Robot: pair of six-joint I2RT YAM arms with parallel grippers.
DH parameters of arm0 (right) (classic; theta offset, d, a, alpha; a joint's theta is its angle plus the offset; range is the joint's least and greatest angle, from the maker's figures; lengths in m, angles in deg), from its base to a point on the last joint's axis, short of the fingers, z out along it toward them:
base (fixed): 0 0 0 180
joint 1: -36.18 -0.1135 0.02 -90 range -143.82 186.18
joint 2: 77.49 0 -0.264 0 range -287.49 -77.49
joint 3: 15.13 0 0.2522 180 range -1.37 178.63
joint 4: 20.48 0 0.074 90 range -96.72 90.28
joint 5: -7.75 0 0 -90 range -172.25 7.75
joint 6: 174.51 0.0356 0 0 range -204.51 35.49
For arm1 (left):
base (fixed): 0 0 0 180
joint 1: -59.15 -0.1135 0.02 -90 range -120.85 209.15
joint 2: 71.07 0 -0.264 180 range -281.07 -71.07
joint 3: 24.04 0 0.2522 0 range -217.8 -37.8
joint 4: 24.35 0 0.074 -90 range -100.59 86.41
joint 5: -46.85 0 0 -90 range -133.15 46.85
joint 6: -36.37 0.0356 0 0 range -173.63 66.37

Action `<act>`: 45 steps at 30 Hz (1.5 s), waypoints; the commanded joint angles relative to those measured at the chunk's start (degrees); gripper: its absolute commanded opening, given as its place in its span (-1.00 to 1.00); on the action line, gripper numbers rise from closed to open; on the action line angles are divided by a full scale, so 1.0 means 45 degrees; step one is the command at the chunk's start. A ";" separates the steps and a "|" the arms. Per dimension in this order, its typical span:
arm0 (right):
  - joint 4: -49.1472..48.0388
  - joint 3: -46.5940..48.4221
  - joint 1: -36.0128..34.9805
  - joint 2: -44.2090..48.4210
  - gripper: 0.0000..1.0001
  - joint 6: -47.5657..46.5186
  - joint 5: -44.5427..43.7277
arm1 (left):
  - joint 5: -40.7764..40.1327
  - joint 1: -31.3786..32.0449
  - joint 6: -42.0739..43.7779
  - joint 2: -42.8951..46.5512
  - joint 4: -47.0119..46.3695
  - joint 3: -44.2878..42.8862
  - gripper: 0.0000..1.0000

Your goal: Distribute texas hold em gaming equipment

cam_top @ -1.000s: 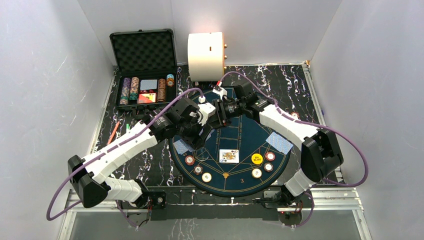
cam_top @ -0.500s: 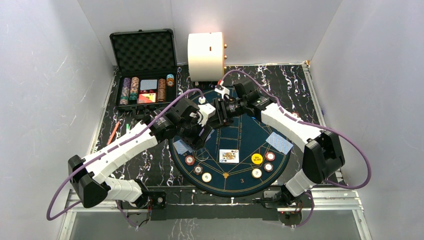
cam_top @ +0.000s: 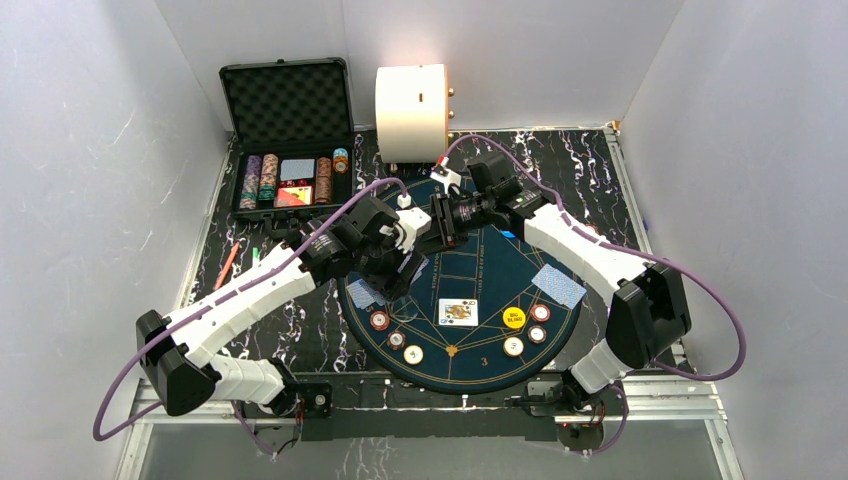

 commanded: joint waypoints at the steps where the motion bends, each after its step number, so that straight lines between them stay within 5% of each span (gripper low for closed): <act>1: -0.0652 0.0058 -0.0050 0.0629 -0.49 0.0391 0.0446 | 0.0183 0.0077 -0.0064 0.0577 -0.0110 -0.0028 -1.00; 12: -0.2459 -0.0975 -0.0353 0.0710 -0.75 0.1789 0.1184 | 0.0055 0.0061 -0.0113 0.0548 -0.0110 -0.0128 -1.00; 26: -0.2842 -0.1361 -0.0743 0.0894 -0.75 0.2181 0.0852 | 0.0054 0.0063 -0.0105 0.0384 -0.0090 -0.0262 -1.00; 34: -0.2426 -0.1242 -0.0853 0.0944 -0.63 0.1911 0.0630 | 0.0082 0.0064 -0.0086 0.0319 -0.0091 -0.0253 -1.00; 45: 0.0337 -0.0092 -0.0359 0.1060 0.01 -0.0104 -0.0348 | 0.0095 0.0066 -0.0102 0.0557 0.0014 -0.0233 -1.00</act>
